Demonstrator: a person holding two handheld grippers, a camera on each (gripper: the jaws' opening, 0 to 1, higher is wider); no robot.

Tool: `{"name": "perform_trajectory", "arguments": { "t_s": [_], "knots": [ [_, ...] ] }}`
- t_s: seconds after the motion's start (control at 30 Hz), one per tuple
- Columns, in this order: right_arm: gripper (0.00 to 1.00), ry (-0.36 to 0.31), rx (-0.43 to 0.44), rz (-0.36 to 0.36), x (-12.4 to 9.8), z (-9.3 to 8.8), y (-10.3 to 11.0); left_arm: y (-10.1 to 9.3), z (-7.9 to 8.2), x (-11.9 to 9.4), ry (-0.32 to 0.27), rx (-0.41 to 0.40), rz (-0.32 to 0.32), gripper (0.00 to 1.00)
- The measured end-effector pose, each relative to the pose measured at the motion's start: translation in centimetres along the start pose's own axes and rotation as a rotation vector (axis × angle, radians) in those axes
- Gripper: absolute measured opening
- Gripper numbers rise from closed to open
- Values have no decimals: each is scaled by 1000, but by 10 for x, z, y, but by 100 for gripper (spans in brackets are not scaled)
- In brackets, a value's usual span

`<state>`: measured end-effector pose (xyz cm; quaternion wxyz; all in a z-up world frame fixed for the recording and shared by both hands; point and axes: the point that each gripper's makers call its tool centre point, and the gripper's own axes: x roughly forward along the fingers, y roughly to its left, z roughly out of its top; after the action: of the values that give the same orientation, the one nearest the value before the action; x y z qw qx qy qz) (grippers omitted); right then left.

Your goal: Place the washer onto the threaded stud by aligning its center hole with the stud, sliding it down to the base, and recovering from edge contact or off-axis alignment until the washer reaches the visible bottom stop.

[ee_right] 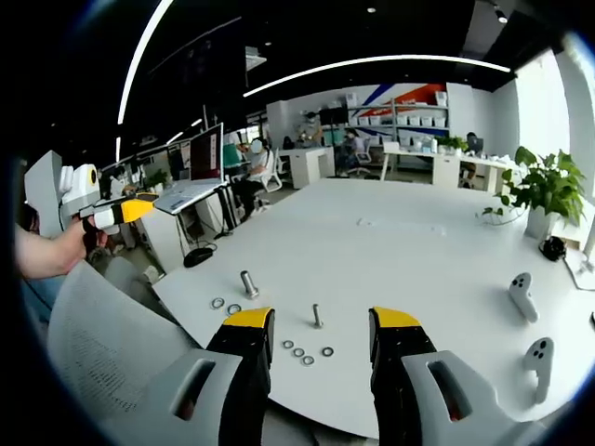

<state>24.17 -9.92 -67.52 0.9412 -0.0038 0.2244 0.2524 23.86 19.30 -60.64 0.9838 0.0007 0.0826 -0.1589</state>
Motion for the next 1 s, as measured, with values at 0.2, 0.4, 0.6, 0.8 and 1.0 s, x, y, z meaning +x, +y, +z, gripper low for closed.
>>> {"name": "perform_trajectory", "arguments": {
  "t_s": [0.2, 0.4, 0.6, 0.8, 1.0],
  "knots": [
    [44, -46, 39, -21, -8, 13, -7, -6, 7, 3, -18, -16, -33, 61],
    [44, -8, -43, 8, -8, 5, 7, 3, 7, 3, -8, -54, -19, 59],
    [43, 17, -78, 31, 0, 4, 11, 11, 6, 5, 6, -99, 2, 60],
    [43, -16, -72, 55, 1, 11, 15, 8, 2, 7, 54, -33, 9, 58],
    [44, -33, -13, 51, -1, 6, 11, -2, -15, 11, 103, 25, -13, 57]
  ]
}}
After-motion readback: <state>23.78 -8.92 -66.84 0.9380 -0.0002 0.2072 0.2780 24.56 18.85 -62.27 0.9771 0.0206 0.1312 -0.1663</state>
